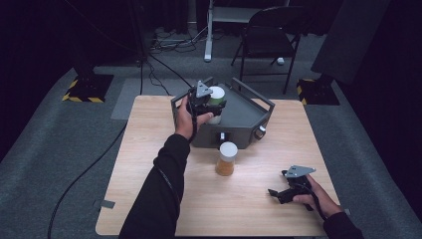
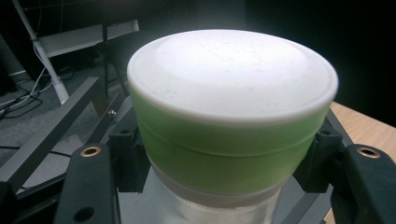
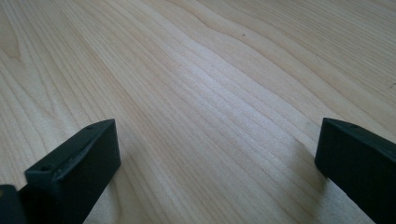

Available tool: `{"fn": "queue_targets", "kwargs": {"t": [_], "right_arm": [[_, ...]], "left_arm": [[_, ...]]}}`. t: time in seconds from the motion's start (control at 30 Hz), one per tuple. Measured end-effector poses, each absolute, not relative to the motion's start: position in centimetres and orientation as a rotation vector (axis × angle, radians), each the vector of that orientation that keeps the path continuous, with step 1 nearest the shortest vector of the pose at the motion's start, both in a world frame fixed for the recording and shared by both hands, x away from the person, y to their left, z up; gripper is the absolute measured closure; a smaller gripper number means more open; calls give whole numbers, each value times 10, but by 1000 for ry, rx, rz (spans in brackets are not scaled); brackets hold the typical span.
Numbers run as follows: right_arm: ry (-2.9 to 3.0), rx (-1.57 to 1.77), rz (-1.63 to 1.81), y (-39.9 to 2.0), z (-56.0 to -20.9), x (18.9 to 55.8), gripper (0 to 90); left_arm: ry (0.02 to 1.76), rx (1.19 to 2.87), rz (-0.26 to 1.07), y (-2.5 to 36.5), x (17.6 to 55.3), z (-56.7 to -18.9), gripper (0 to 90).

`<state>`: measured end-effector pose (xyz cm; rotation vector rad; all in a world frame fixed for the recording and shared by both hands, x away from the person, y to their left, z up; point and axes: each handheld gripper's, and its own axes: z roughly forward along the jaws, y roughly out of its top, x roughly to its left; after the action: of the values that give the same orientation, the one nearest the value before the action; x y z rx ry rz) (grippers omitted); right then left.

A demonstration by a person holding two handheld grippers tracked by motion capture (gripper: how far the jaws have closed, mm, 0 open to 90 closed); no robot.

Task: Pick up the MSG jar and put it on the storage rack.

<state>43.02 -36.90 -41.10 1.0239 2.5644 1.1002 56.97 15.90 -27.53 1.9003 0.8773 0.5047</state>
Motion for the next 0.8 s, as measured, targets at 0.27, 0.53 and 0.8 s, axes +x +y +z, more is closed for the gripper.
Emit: {"fn": "queue_targets", "kwargs": {"t": [0.27, 0.53, 0.8], "right_arm": [[2564, 1024, 1100, -369, -411, 430, 0], [2564, 1024, 1100, -369, -411, 430, 0], [2564, 1024, 1100, -369, -411, 430, 0]], "left_arm": [[892, 1892, 506, 161, 573, -278, 337], [894, 1893, 547, 153, 569, -279, 329], [890, 1909, 540, 153, 570, -281, 223]]}}
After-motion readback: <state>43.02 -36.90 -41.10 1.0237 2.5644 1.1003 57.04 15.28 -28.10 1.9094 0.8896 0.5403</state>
